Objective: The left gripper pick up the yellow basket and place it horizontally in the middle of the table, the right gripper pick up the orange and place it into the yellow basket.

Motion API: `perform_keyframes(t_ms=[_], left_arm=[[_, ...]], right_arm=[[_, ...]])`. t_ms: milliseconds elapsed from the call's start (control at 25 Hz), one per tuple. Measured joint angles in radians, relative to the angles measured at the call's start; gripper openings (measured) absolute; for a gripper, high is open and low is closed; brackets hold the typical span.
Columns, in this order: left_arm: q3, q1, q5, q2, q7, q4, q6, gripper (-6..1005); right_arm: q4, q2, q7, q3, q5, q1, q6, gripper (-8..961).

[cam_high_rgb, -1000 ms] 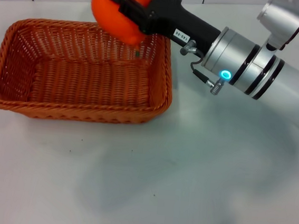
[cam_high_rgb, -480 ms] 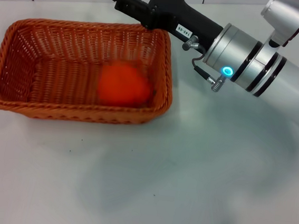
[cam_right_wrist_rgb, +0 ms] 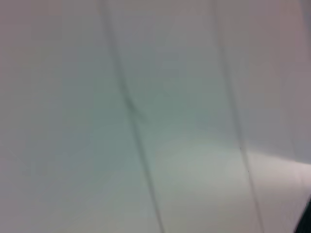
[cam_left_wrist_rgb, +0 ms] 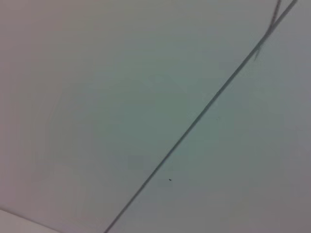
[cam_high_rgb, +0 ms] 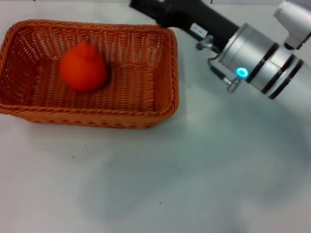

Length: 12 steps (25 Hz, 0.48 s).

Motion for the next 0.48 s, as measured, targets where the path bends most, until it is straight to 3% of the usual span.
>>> perform_keyframes(t_ms=[240, 480], left_arm=[[-0.007, 0.006, -0.025, -0.002, 0.053, -0.023, -0.024, 876], [-0.010, 0.022, -0.130, -0.020, 0.238, -0.055, -0.052, 878]], right_arm=[[0.001, -0.001, -0.362, 0.023, 0.192, -0.083, -0.015, 934], [0.025, -0.003, -0.474, 0.082, 0.356, -0.149, -0.025, 934]])
